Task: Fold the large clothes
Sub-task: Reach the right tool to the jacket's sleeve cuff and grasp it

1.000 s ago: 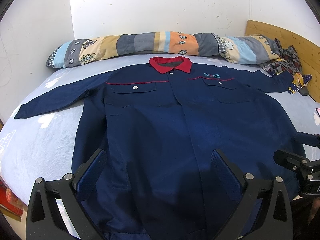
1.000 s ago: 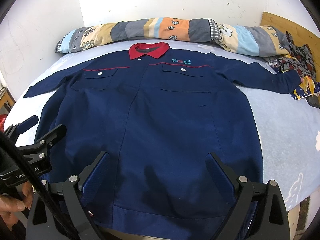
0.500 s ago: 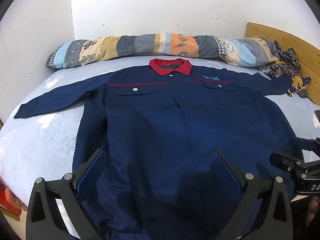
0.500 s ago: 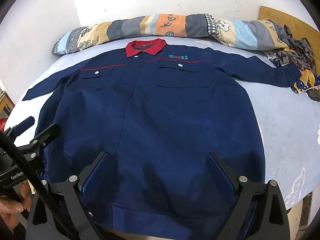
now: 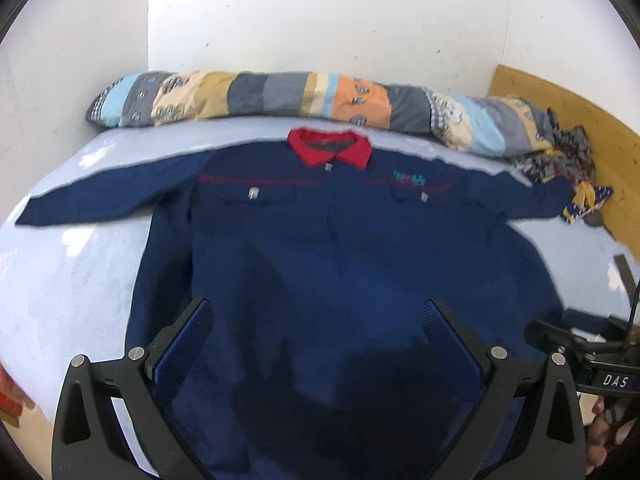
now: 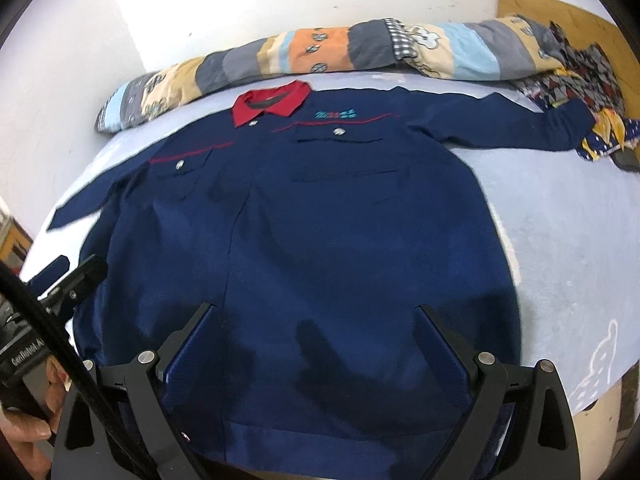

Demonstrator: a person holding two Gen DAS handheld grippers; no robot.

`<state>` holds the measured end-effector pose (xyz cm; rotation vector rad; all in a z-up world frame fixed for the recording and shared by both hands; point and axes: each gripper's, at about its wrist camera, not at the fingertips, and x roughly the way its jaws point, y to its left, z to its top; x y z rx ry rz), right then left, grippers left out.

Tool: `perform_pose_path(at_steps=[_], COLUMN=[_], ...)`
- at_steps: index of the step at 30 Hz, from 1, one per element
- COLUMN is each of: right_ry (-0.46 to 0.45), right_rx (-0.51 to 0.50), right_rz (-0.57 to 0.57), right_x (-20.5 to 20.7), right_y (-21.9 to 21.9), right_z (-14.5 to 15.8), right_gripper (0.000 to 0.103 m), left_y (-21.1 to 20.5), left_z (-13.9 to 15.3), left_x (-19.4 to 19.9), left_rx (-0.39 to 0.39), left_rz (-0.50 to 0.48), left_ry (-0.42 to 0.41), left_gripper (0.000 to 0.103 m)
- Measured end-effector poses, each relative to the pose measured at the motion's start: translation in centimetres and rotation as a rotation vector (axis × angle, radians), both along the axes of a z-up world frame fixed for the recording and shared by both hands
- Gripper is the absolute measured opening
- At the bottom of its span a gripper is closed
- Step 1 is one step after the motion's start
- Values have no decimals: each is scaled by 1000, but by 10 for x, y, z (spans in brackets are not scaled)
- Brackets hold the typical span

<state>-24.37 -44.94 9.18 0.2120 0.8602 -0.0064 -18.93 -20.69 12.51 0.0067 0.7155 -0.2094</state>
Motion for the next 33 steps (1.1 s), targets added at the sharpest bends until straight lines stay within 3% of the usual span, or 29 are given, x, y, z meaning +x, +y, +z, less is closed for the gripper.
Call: perform_pose_path(at_steps=[6,12,14,18,22,27,33], right_ry=[-72,-111,-132,-165,-190,-180,-170], right_rx=[67,221,241,261,253,286,265], right_rz=[-126,-277,-339,-481,-612,-707,-747], right_x=[6,26,35,60,94,136,175], right_y=[-76,-211,-264,-364,-449,-520,-557], right_z=[45,66,63,56,48,19,-3], right_gripper=[98,99,98,87,85,83,66], left_y=[-27,-34,-40,-48,-56,-62,-64], left_z=[37,33,31,22,10,-5,-19], left_x=[51,61,58,52,56,66,75], left_rx=[53,-38,-16,37,67,92,105], left_rz=[0,-20,-36,-81,-102,-107,-110], left_ry=[-103,-50,-49,-41,-10,38,75], left_gripper=[103,103,103,103,103,103,103])
